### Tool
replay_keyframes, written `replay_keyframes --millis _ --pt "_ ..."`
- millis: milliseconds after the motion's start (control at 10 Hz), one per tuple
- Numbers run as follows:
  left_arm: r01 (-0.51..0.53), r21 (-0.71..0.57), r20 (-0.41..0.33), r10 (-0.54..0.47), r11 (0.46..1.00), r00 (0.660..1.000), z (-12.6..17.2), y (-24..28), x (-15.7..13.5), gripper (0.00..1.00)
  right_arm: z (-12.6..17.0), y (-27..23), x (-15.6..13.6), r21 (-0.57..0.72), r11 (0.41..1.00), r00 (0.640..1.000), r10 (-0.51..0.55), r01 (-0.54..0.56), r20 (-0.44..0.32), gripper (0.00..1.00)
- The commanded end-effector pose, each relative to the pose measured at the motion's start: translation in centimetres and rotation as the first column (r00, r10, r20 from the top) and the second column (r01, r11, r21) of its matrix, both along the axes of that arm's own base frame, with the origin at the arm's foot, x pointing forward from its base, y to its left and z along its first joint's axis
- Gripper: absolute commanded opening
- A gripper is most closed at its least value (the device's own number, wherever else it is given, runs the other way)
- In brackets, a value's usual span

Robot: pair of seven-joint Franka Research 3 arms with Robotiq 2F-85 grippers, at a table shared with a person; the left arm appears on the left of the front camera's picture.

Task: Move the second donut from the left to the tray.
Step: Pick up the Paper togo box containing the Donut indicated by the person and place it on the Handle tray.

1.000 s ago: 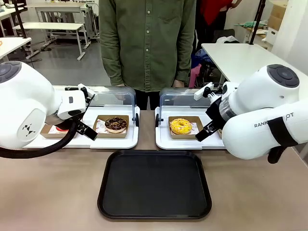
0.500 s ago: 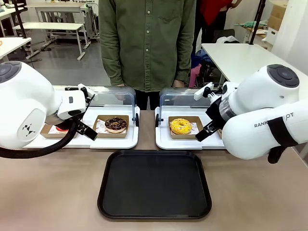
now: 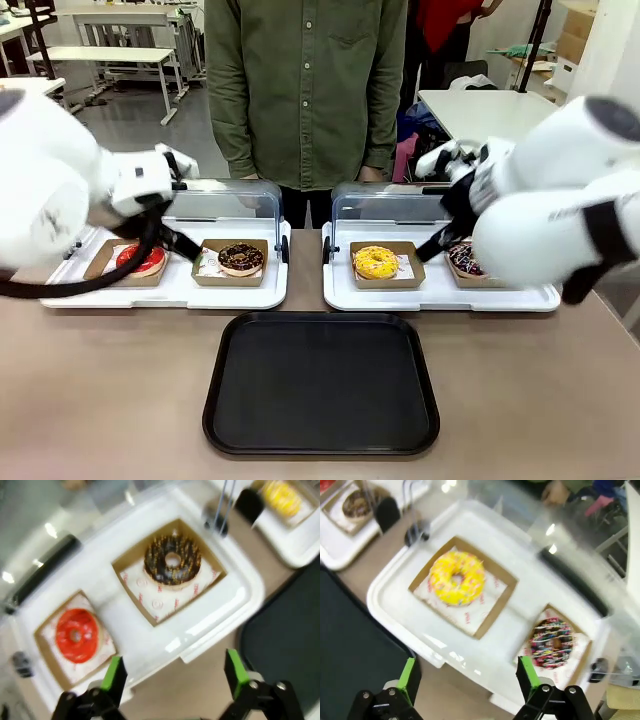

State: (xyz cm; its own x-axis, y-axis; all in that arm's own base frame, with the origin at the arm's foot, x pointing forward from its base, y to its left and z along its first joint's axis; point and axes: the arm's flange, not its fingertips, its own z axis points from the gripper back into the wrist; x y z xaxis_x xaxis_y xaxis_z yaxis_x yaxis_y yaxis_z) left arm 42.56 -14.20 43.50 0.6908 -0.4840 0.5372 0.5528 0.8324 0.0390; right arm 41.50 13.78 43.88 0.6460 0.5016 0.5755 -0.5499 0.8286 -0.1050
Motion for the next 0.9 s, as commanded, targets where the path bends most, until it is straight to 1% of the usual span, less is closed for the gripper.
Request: replay_keyframes --millis 0,100,200,300,400,500,600,700,800 --pt "0.088 -0.089 -0.062 -0.093 0.992 0.994 5.9 5.0 2.6 1.0 5.7 -6.9 1.0 0.117 0.992 0.999 0.047 -0.045 -0.013 1.0" --pt "0.18 -0.127 -0.086 -0.191 0.975 0.978 8.1 7.9 3.4 1.0 7.1 -11.2 1.0 0.181 0.981 0.998 0.067 -0.063 -0.013 1.0" --pt "0.26 -0.17 -0.09 -0.278 0.951 0.957 9.3 10.8 4.1 1.0 7.7 -15.3 1.0 0.239 0.964 0.993 0.114 -0.115 0.017 1.0" --pt "0.332 -0.216 -0.063 -0.353 0.918 0.934 9.8 13.8 4.9 1.0 7.8 -19.6 1.1 0.288 0.941 0.984 0.17 -0.18 0.059 1.0" --pt "0.421 -0.264 -0.005 -0.438 0.868 0.899 9.7 16.8 5.4 1.0 7.3 -23.6 0.9 0.334 0.919 0.978 0.185 -0.208 0.1 1.0" --pt "0.5 -0.294 0.077 -0.502 0.814 0.862 8.9 20.1 6.1 1.0 6.6 -27.8 0.3 0.379 0.898 0.972 0.18 -0.225 0.15 1.0" --pt "0.532 -0.334 0.128 -0.522 0.778 0.843 8.3 23.3 6.0 1.0 5.6 -30.3 -0.7 0.399 0.877 0.958 0.203 -0.27 0.202 1.0" --pt "0.53 -0.345 0.154 -0.51 0.775 0.846 7.9 25.8 5.2 1.0 4.6 -31.6 -1.6 0.412 0.857 0.944 0.224 -0.309 0.243 1.0" --pt "0.535 -0.378 0.195 -0.5 0.755 0.844 7.2 28.2 5.4 1.0 3.8 -33.4 -2.3 0.417 0.84 0.924 0.232 -0.348 0.305 1.0"
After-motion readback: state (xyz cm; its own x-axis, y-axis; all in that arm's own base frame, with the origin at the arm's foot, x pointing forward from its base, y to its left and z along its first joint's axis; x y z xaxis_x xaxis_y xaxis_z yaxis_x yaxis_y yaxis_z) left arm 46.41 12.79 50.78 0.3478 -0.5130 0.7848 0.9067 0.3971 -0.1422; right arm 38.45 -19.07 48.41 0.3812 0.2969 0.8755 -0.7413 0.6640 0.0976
